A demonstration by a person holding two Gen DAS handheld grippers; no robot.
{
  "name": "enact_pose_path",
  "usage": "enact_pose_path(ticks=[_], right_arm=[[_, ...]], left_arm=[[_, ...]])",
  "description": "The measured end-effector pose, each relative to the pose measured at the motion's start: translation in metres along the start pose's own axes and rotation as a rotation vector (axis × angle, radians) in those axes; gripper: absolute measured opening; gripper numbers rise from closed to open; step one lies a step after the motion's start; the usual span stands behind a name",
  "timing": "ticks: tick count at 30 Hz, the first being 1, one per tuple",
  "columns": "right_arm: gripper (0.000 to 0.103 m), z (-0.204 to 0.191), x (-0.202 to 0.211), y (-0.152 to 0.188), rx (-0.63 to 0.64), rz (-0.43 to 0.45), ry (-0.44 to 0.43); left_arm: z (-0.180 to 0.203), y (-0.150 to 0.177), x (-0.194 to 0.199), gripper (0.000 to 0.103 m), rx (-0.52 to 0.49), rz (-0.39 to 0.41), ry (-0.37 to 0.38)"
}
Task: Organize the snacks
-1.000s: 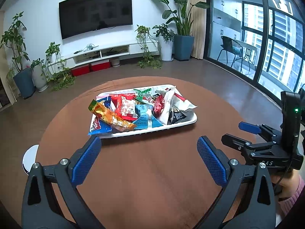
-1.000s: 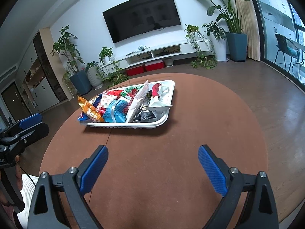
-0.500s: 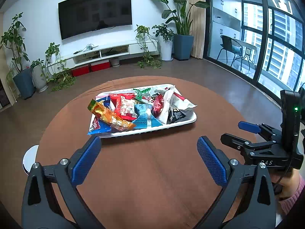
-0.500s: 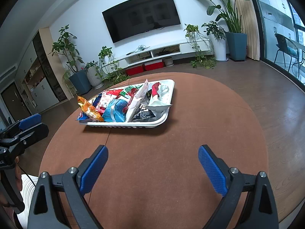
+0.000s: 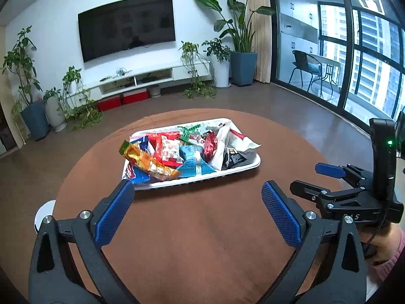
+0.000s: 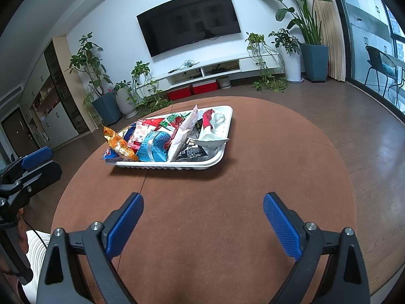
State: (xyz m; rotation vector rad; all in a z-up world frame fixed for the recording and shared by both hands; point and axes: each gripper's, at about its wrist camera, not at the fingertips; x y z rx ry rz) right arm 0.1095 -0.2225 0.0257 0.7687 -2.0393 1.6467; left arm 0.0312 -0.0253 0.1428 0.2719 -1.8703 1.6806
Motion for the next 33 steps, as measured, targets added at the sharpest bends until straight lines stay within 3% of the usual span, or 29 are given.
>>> enact_pose_path(ticks=[7,33], right_arm=[[0.098,-0.001,0.000,0.001,0.003,-0.001,-0.003],[0.098,-0.002,0.000,0.001,0.002,0.000,-0.002]], left_arm=[[0.003,0.003,0.001,0.102,-0.010,0.007,-0.083],[0.016,0.011,-0.006,0.102,-0.020,-0.018,-0.013]])
Point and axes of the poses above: each gripper's, at about its wrist camera, not at the fingertips, and x roughly against the way its jaws point, z to its right, y to its underside, and after that the axes turned 5 degrees about y, right-handed
